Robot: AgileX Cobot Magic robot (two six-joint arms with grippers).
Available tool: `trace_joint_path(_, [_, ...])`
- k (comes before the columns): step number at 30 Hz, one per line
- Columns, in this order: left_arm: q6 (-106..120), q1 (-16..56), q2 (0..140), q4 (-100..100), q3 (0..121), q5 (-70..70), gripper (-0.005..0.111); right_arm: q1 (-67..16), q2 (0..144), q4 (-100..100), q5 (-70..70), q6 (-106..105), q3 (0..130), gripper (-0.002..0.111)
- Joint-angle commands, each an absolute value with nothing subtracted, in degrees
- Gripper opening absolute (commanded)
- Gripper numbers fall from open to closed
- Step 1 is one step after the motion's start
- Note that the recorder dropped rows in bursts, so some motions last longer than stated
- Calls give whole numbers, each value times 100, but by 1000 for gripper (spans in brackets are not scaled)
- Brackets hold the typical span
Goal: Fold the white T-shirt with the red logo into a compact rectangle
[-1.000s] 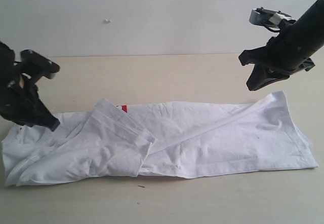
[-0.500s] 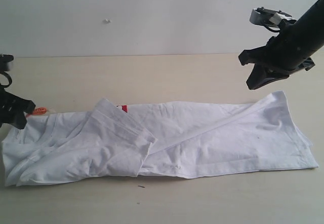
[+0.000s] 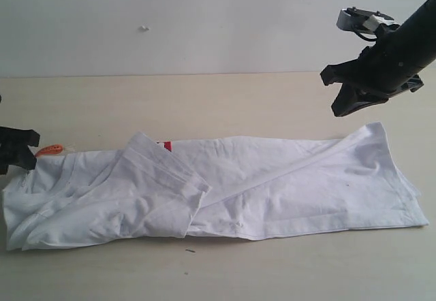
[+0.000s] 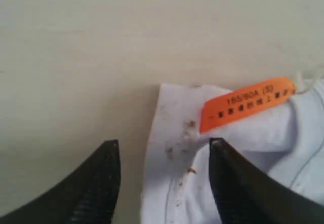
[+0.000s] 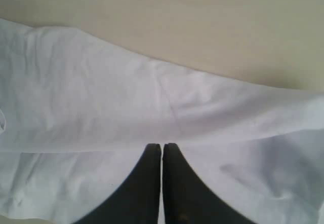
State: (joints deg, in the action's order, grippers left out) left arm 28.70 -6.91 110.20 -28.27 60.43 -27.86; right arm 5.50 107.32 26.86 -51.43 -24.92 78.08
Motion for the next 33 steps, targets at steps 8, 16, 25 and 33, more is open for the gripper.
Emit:
trace_joint_path(8, [3255, -702, 11532, -3514, 6164, -3600, 52, 537, 10701, 2695, -5092, -2547, 7792, 3])
trace_joint_path(16, [3255, -702, 11608, -3452, 6164, -3735, 19, 537, 10701, 2695, -5092, -2547, 7792, 3])
trace_joint_path(25, [3254, -702, 11239, -3364, 6459, -3885, 0, 537, 10701, 2695, -5014, -2547, 7792, 3])
trace_joint_path(33, [3078, -595, 10652, -3327, 6889, -4260, 0, 537, 10701, 2858, -4998, -2536, 7792, 3])
